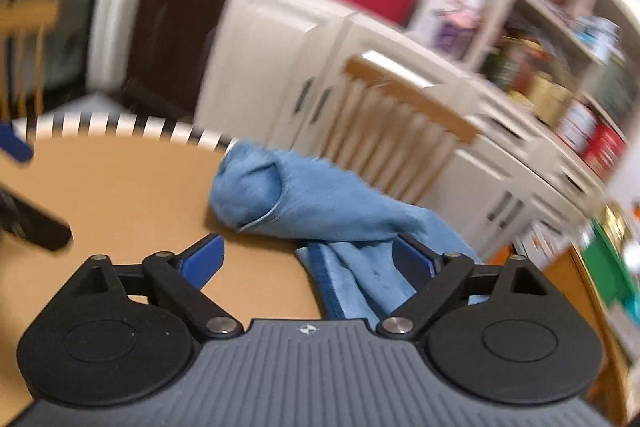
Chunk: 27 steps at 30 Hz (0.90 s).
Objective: Fold clothes
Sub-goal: 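Move both grippers toward the crumpled blue jeans on the table, then grasp the jeans waistband with the right gripper while the left gripper grasps the other waistband edge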
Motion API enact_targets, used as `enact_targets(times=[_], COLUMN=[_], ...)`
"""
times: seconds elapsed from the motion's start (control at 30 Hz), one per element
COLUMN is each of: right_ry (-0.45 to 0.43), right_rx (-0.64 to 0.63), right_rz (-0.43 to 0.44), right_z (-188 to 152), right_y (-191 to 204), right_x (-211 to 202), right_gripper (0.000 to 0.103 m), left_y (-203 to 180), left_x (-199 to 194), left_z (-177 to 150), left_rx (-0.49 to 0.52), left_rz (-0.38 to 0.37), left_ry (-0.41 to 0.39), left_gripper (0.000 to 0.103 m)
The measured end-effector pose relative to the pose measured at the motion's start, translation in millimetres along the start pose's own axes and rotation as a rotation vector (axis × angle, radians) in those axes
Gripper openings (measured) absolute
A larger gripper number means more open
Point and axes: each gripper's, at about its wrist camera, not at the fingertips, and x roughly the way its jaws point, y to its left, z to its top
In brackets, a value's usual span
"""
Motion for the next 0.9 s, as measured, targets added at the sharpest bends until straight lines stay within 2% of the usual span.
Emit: enact_targets(times=[0.1,0.2,0.27,0.37,0.43,0.47,0.5,0.6,0.73,0.83,0.9], right_ry=[-0.037,-0.064,-0.036,0.053,0.101,0.124,0.132,0.124,0.115,0.108,0.103], right_rx=[-0.128,-0.367,-0.552,-0.816,-0.878,-0.901,-0.897,-0.827,-0.735,-0.665,-0.619], right_rz=[0.007,-0.013,-0.029,-0.040,-0.018,-0.004,0.007,0.033,0.067,0.092,0.109], right_z=[19,27,22,8,-2,-6,-8,-6,-4,-3,-2], right_y=[14,34,46,61,64,65,66,66,67,67,67], right_x=[32,66,90,126,140,147,147,130,107,90,79], right_gripper=[0.096,0.101,0.101,0.099,0.079,0.052,0.039,0.023,0.015,0.014,0.014], left_y=[14,26,31,38,42,43,45,51,64,75,80], left_x=[12,21,21,19,16,15,14,10,11,15,21], left_z=[-1,-5,-8,-9,-10,-10,-10,-10,-12,-18,-24], left_rx=[-0.048,-0.089,-0.093,-0.095,-0.106,-0.113,-0.120,-0.151,-0.228,-0.334,-0.432], left_rz=[-0.013,-0.017,-0.024,-0.032,-0.041,-0.049,-0.058,-0.084,-0.124,-0.216,-0.319], left_ry=[0.022,0.032,0.037,0.029,0.018,0.014,0.010,-0.006,-0.040,-0.069,-0.076], left_gripper=[0.083,0.086,0.088,0.093,0.096,0.097,0.097,0.099,0.100,0.101,0.101])
